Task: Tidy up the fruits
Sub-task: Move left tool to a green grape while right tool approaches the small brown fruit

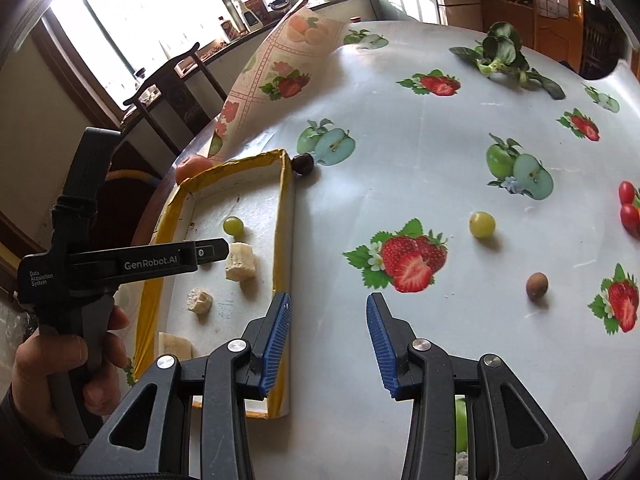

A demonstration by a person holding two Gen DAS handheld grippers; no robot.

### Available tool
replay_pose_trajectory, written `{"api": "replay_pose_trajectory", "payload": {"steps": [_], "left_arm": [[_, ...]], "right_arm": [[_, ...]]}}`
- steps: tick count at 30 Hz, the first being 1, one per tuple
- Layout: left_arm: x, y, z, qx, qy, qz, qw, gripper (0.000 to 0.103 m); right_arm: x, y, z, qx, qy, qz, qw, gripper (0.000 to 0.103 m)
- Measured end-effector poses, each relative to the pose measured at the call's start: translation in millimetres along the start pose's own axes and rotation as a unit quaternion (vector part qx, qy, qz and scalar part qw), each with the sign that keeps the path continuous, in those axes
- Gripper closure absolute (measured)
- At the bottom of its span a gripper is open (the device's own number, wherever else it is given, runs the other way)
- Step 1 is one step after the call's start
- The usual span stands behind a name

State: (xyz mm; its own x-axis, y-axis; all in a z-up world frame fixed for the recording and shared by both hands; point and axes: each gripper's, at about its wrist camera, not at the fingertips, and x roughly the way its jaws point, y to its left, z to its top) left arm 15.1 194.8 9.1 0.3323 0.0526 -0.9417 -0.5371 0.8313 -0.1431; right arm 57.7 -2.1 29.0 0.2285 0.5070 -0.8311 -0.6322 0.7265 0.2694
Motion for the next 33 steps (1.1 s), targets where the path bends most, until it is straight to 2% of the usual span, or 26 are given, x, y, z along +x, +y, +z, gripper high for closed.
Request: {"api": "replay_pose_trajectory", "payload": {"steps": [9, 18, 24, 33], "left_arm": [[1, -57, 0, 0.045, 0.003, -0.023, 0.9987, 0.038], [7, -98, -6, 0.070, 0.014, -0.040, 0.9967, 0.038], [23, -129, -3, 0.094, 0.024, -0.044, 0.9944, 0.038], [60, -168, 18, 0.117, 0.038, -0.045, 0.9914, 0.038]], "right_arm": [[-28, -54, -20, 0.047, -0.012, -0.034, 0.998, 0.062], [-38, -94, -30, 0.080, -0.019, -0.057, 0.995, 0.062], [-24, -113, -22, 0.085, -0.014, -0.074, 0.994, 0.062], [21, -132, 10, 0.071, 0.000, -0.096, 0.993, 0.062]]}}
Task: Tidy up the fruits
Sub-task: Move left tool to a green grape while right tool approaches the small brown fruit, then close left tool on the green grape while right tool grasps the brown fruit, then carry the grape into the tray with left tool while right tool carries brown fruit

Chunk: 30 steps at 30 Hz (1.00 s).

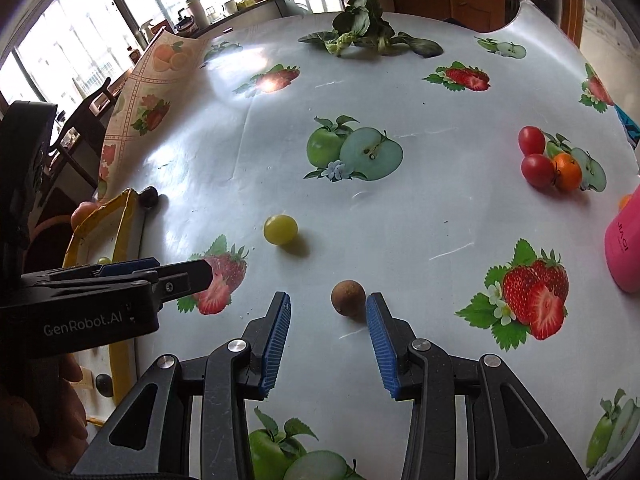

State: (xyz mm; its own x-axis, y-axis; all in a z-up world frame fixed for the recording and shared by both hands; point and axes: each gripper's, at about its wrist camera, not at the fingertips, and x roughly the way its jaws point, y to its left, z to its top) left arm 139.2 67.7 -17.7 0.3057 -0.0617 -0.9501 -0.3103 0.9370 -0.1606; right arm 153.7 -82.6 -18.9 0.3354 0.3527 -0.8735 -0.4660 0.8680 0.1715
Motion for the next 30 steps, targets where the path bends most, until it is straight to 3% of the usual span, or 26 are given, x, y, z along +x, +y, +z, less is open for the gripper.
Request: {"api": "replay_pose_trajectory", "payload": {"steps": [4, 5, 6, 12, 15, 16, 18, 30], "left_arm": [[18, -13, 13, 0.006, 0.008, 0.000, 1.0000, 0.038], [23, -17, 15, 0.009, 0.011, 0.002, 0.9999, 0.038], [28, -20, 17, 0.012, 0.014, 0.006, 0.9998, 0.038], [42, -37, 25, 0.028, 0.000, 0.033, 0.9991, 0.040], [42, -43, 26, 0.040, -0.011, 0.043, 0.9983, 0.058], [41, -45, 26, 0.043, -0.013, 0.038, 0.9983, 0.069], [39, -49, 23, 0.051, -0.011, 0.024, 0.9983, 0.080], [10, -27, -13, 0.040, -0.019, 0.017, 0.9989, 0.081]], "right_arm": [[19, 0, 5, -0.015, 0.015, -0.012, 1.000, 0.064], [21, -1, 4, -0.017, 0.017, -0.013, 1.000, 0.069], [23, -3, 3, -0.018, 0.019, -0.013, 1.000, 0.080], [8, -19, -7, 0.005, 0.002, 0.000, 1.000, 0.081], [-2, -24, -11, 0.017, -0.005, 0.007, 1.000, 0.081], [-6, -25, -12, 0.020, -0.007, 0.009, 1.000, 0.081], [-13, -27, -13, 0.025, -0.012, 0.012, 1.000, 0.081], [-45, -22, -22, 0.031, -0.033, 0.014, 0.999, 0.081]]}}
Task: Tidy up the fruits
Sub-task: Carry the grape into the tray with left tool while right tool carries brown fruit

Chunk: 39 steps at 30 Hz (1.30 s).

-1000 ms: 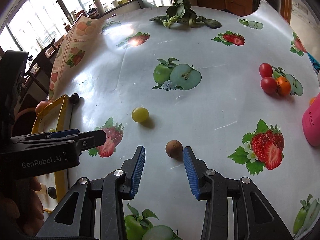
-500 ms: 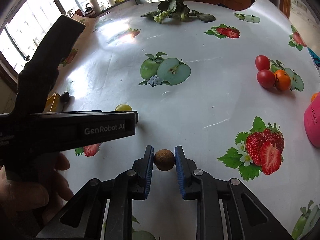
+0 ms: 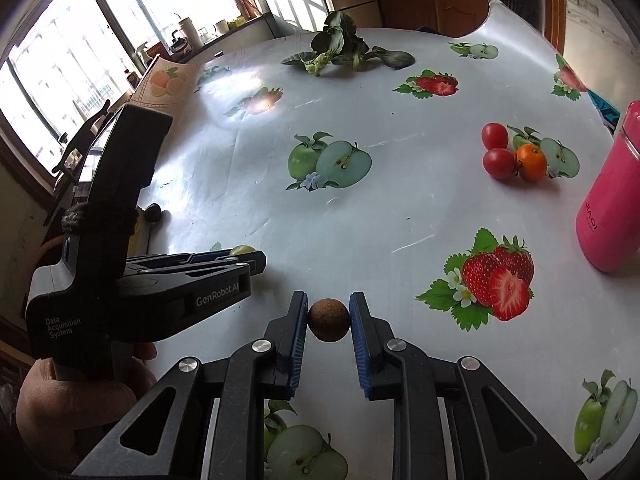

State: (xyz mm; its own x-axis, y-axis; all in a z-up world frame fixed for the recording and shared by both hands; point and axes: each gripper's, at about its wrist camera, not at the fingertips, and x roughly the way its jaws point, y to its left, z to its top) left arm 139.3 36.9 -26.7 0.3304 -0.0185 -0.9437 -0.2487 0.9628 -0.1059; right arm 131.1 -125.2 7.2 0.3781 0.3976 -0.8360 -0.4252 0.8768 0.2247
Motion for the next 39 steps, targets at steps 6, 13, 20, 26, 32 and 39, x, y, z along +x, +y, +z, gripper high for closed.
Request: {"api": "replay_pose_trajectory", "payload": {"steps": [6, 13, 20, 26, 32, 39], "left_arm": [[-25, 17, -27, -0.023, -0.004, -0.005, 0.9997, 0.081], [-43, 33, -44, -0.048, -0.011, -0.007, 0.9987, 0.081], [-63, 50, -59, -0.055, -0.024, 0.001, 0.9982, 0.081], [-78, 68, -69, -0.066, -0.034, 0.008, 0.9972, 0.081], [-91, 85, -76, -0.077, -0.042, 0.015, 0.9960, 0.081], [-102, 107, -83, -0.092, -0.052, 0.021, 0.9941, 0.081]], "right_arm": [[-10, 11, -9, -0.007, 0.000, 0.001, 1.000, 0.081], [-24, 31, -19, -0.021, -0.003, 0.008, 1.000, 0.081], [-34, 55, -23, -0.037, -0.009, 0.019, 0.999, 0.081], [-40, 79, -26, -0.056, -0.012, 0.029, 0.998, 0.081], [-42, 100, -26, -0.073, -0.014, 0.040, 0.996, 0.081], [-40, 125, -27, -0.093, -0.012, 0.052, 0.994, 0.081]]}}
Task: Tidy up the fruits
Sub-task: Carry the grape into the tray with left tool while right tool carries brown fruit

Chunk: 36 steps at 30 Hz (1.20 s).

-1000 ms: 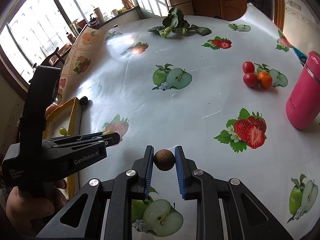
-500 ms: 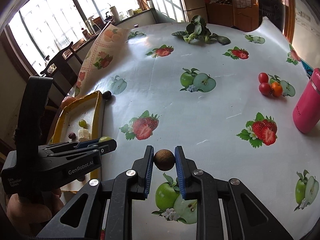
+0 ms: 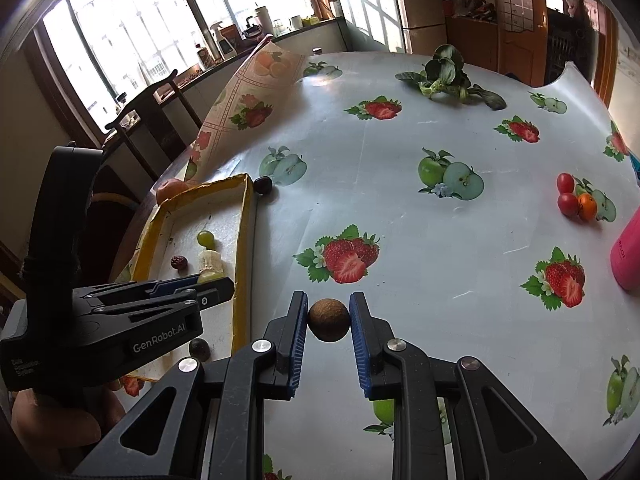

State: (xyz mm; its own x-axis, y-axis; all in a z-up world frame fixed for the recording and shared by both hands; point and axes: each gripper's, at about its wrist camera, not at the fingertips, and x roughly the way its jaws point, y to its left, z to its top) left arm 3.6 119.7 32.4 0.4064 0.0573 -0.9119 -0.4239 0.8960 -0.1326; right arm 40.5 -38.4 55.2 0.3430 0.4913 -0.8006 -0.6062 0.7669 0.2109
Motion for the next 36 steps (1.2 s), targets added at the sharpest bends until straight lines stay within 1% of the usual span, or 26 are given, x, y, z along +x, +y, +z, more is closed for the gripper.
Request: {"api": "replay_pose_trajectory", "payload": {"steps": [7, 22, 29, 36], "left_arm": [[-4, 22, -3, -0.018, -0.002, 0.005, 0.9998, 0.081], [-4, 70, -7, -0.054, 0.002, 0.015, 0.9984, 0.081], [-1, 98, 1, -0.074, 0.001, 0.024, 0.9970, 0.081], [5, 125, 20, -0.091, -0.002, 0.036, 0.9952, 0.081]], "right_arm": [[5, 24, 2, -0.019, 0.002, 0.012, 1.000, 0.081], [21, 62, 2, -0.046, 0.016, 0.033, 0.998, 0.081], [35, 82, 4, -0.063, 0.025, 0.047, 0.997, 0.081], [59, 102, 17, -0.077, 0.037, 0.061, 0.994, 0.081]]}}
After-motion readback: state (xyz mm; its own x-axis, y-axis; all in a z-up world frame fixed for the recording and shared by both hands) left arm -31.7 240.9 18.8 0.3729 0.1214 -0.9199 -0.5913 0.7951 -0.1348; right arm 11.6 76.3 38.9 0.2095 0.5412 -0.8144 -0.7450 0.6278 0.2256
